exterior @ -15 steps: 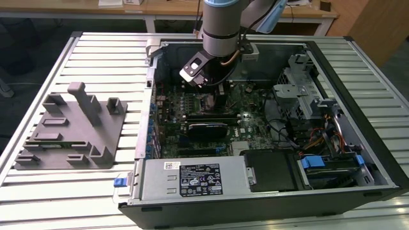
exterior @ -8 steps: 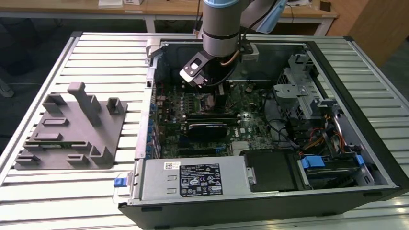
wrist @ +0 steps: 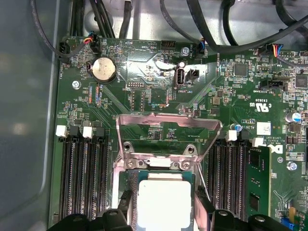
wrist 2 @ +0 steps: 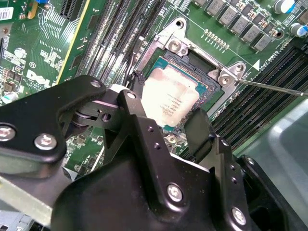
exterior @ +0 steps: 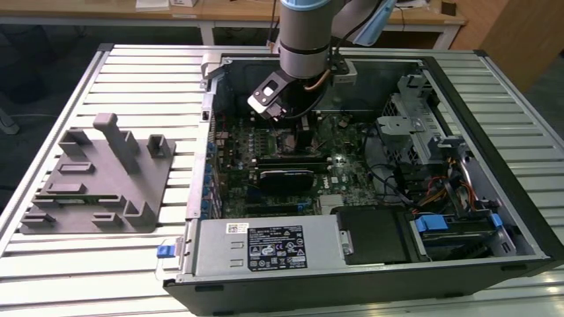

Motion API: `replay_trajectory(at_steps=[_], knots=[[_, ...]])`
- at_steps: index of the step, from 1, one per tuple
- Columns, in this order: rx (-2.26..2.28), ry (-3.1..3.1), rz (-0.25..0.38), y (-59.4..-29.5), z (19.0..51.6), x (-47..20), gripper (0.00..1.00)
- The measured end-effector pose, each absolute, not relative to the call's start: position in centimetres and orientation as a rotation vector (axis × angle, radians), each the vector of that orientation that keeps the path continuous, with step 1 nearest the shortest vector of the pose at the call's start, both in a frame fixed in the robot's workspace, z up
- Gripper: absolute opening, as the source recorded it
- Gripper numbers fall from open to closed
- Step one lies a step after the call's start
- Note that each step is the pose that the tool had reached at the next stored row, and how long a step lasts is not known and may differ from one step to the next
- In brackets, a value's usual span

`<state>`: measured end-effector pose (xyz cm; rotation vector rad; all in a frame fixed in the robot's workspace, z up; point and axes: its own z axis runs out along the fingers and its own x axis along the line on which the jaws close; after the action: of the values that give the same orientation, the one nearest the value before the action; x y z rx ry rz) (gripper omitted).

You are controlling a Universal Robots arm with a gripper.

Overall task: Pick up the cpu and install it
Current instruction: 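Place the cpu into insertion slot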

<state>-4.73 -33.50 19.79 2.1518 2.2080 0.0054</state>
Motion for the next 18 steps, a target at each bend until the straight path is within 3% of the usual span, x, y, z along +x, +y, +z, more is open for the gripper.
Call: replay_trajectory(at_steps=[18], knots=[[2.152,2.208,0.005,-33.47,19.44,-4.74,0.62]])
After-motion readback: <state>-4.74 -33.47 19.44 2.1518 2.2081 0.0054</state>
